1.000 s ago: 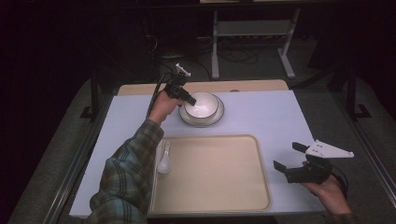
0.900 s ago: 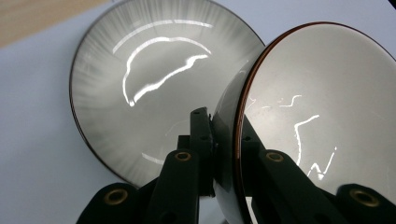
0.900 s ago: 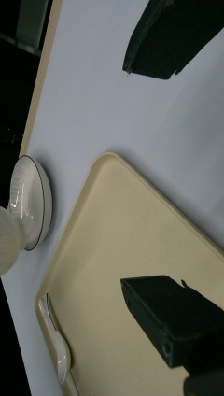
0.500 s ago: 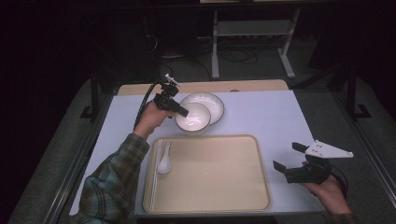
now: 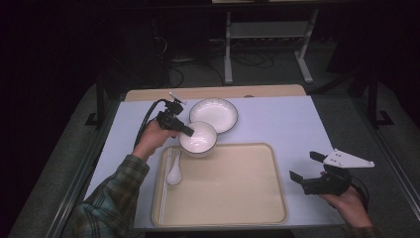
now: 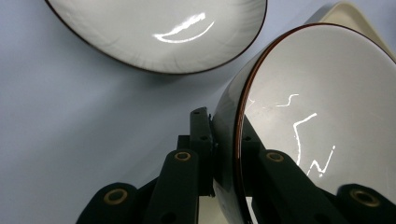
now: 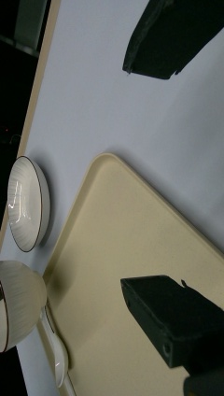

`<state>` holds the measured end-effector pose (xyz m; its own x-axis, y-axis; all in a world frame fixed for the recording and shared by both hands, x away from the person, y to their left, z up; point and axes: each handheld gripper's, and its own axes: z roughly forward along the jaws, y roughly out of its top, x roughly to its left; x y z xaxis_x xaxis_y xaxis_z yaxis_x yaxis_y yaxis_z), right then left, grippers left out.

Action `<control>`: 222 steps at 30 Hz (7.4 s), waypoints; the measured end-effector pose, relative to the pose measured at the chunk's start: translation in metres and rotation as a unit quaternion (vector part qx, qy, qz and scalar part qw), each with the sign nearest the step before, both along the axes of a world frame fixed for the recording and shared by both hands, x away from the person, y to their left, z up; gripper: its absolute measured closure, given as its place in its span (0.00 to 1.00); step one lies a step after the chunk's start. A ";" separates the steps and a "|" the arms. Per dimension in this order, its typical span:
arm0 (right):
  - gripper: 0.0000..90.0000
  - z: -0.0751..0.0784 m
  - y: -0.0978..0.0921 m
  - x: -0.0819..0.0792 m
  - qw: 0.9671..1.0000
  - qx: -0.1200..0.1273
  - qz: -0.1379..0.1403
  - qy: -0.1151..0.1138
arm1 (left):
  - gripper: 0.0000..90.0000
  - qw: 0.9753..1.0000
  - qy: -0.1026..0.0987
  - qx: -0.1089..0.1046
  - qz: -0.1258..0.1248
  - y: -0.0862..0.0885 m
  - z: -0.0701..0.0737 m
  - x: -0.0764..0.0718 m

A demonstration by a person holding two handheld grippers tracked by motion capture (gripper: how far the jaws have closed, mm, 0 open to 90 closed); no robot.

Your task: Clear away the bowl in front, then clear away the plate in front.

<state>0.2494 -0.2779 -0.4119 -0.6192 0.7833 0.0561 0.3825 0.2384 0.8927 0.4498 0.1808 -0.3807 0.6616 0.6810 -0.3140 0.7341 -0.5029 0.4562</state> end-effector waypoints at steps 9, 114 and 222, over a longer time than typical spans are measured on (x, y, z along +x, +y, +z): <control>0.00 0.000 0.000 0.000 1.000 0.000 -0.001 0.001 | 0.91 1.000 0.012 0.008 0.002 0.006 -0.018 -0.007; 0.00 -0.001 -0.005 -0.001 1.000 0.001 -0.006 0.000 | 0.80 0.977 0.064 -0.075 0.189 0.003 -0.060 0.088; 0.00 -0.001 -0.003 0.001 1.000 -0.003 -0.004 0.001 | 0.96 0.993 0.041 -0.033 -0.103 -0.116 -0.017 -0.022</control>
